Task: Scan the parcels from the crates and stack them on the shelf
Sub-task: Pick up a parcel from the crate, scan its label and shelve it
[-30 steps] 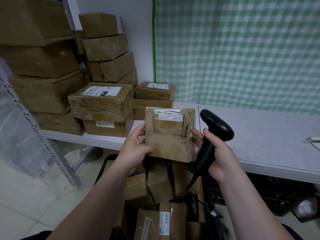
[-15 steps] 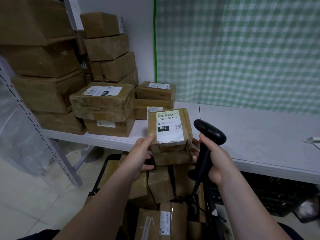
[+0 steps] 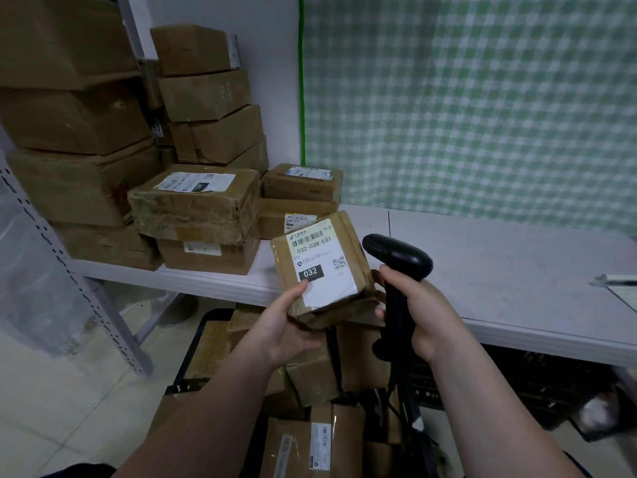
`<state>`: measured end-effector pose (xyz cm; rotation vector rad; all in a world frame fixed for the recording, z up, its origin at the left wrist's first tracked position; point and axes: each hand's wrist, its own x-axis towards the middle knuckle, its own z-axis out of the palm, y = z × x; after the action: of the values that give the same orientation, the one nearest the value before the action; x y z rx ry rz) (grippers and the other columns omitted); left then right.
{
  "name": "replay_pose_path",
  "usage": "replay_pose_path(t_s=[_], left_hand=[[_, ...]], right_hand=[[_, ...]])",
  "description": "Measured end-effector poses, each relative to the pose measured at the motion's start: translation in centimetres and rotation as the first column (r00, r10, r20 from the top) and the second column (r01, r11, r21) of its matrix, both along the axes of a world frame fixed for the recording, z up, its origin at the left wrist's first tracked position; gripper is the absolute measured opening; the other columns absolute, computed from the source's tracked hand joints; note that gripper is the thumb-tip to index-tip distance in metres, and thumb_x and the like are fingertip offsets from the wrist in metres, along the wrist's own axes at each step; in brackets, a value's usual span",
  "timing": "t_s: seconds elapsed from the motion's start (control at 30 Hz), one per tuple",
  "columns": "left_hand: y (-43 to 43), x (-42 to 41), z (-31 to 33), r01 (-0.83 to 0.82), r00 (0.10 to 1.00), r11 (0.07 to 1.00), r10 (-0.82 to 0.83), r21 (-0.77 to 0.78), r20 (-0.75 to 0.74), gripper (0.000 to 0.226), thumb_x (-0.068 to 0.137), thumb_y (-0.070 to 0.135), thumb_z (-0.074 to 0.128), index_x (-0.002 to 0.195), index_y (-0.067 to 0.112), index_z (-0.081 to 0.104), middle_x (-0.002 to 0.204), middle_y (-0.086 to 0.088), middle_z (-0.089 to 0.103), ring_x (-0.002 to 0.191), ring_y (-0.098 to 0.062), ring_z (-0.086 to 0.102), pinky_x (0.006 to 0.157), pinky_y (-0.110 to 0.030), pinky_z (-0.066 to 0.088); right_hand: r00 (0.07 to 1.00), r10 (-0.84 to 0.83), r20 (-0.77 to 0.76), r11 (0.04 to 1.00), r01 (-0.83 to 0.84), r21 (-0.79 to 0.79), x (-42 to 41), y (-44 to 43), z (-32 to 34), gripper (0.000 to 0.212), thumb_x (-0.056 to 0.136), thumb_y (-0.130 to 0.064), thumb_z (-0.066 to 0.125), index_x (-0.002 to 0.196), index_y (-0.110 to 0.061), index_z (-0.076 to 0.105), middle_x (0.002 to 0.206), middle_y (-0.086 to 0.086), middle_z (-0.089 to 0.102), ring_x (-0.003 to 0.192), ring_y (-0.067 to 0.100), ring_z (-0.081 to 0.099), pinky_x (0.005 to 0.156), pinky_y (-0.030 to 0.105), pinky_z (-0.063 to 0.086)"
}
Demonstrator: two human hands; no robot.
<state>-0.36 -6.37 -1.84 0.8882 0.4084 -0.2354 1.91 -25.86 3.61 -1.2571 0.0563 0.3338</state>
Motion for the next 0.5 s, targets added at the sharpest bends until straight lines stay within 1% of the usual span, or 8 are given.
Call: replay_pose_path(t_s=[0.07, 0.13, 0.2, 0.3, 0.33, 0.4, 0.47, 0.5], left_hand=[[0.0, -0.03, -0.4, -0.025, 0.998, 0.996, 0.029, -0.083, 0.048, 0.07, 0.068, 0.04, 0.066, 0.133, 0.019, 0.052, 0.129, -0.018, 0.059, 0.115, -0.04, 0.055, 0.098, -0.057, 0.041], [0.08, -0.03, -0.56, -0.052, 0.996, 0.99, 0.061, -0.13, 0.067, 0.072, 0.07, 0.043, 0.065, 0.137, 0.022, 0.047, 0.135, -0.016, 0.054, 0.12, -0.042, 0.051, 0.099, -0.052, 0.043], [0.22, 0.05, -0.53, -0.06, 0.995, 0.99, 0.07, -0.126, 0.07, 0.07, 0.074, 0.048, 0.063, 0.138, 0.027, 0.046, 0.136, -0.016, 0.05, 0.12, -0.042, 0.049, 0.097, -0.049, 0.045], [0.25, 0.27, -0.24, -0.057, 0.998, 0.997, 0.059, -0.05, 0.03, 0.066, 0.08, 0.054, 0.058, 0.14, 0.029, 0.044, 0.135, -0.018, 0.047, 0.118, -0.039, 0.049, 0.099, -0.05, 0.043], [0.15, 0.33, -0.15, -0.054, 0.998, 0.998, 0.054, -0.032, 0.018, 0.071, 0.077, 0.053, 0.06, 0.141, 0.029, 0.041, 0.135, -0.019, 0.045, 0.117, -0.039, 0.048, 0.101, -0.05, 0.041], [-0.08, 0.43, -0.21, -0.052, 0.999, 0.998, 0.052, -0.023, 0.006, 0.084, 0.067, 0.051, 0.067, 0.143, 0.031, 0.037, 0.135, -0.021, 0.044, 0.121, -0.041, 0.046, 0.102, -0.05, 0.04], [-0.19, 0.44, -0.21, -0.071, 0.997, 0.997, 0.072, -0.042, 0.008, 0.086, 0.063, 0.046, 0.071, 0.141, 0.03, 0.038, 0.131, -0.023, 0.047, 0.123, -0.042, 0.048, 0.102, -0.049, 0.042], [-0.13, 0.49, -0.24, -0.09, 0.996, 0.994, 0.09, -0.057, 0.01, 0.085, 0.063, 0.044, 0.072, 0.14, 0.027, 0.041, 0.128, -0.023, 0.049, 0.12, -0.042, 0.051, 0.102, -0.049, 0.043]], right_hand=[[1.0, 0.016, 0.024, 1.0, -0.016, -0.009, 0.02, 0.09, 0.22, 0.018, 0.087, -0.026, 0.067, 0.104, -0.018, 0.067, 0.072, -0.01, 0.073, 0.078, 0.014, 0.063, 0.066, 0.029, 0.048], [0.999, 0.026, 0.036, 0.999, -0.026, -0.022, 0.04, 0.19, 0.34, 0.019, 0.087, -0.027, 0.067, 0.104, -0.019, 0.067, 0.075, -0.01, 0.074, 0.082, 0.013, 0.065, 0.066, 0.028, 0.049], [0.999, 0.03, 0.039, 0.999, -0.029, -0.032, 0.08, 0.37, 0.33, 0.023, 0.086, -0.028, 0.068, 0.107, -0.017, 0.067, 0.078, -0.008, 0.074, 0.084, 0.014, 0.065, 0.065, 0.028, 0.049], [1.0, -0.003, 0.011, 1.0, 0.003, -0.026, 0.2, 0.6, 0.1, 0.029, 0.085, -0.03, 0.069, 0.11, -0.016, 0.067, 0.094, 0.0, 0.073, 0.093, 0.021, 0.065, 0.065, 0.029, 0.049], [1.0, -0.02, 0.0, 1.0, 0.02, -0.021, 0.2, 0.61, 0.05, 0.029, 0.085, -0.031, 0.069, 0.111, -0.017, 0.067, 0.099, 0.002, 0.073, 0.096, 0.022, 0.065, 0.065, 0.03, 0.049], [0.999, -0.036, -0.011, 0.999, 0.036, -0.014, 0.17, 0.61, -0.06, 0.028, 0.086, -0.03, 0.069, 0.111, -0.019, 0.066, 0.1, 0.002, 0.073, 0.1, 0.024, 0.066, 0.066, 0.03, 0.049], [0.999, -0.037, -0.014, 0.999, 0.037, -0.01, 0.11, 0.6, 0.0, 0.027, 0.086, -0.03, 0.068, 0.111, -0.02, 0.066, 0.1, 0.001, 0.074, 0.102, 0.025, 0.066, 0.067, 0.03, 0.049], [0.999, -0.036, -0.013, 0.999, 0.036, -0.013, 0.08, 0.58, 0.05, 0.026, 0.085, -0.03, 0.069, 0.11, -0.02, 0.066, 0.101, 0.002, 0.073, 0.103, 0.025, 0.065, 0.067, 0.03, 0.049]])
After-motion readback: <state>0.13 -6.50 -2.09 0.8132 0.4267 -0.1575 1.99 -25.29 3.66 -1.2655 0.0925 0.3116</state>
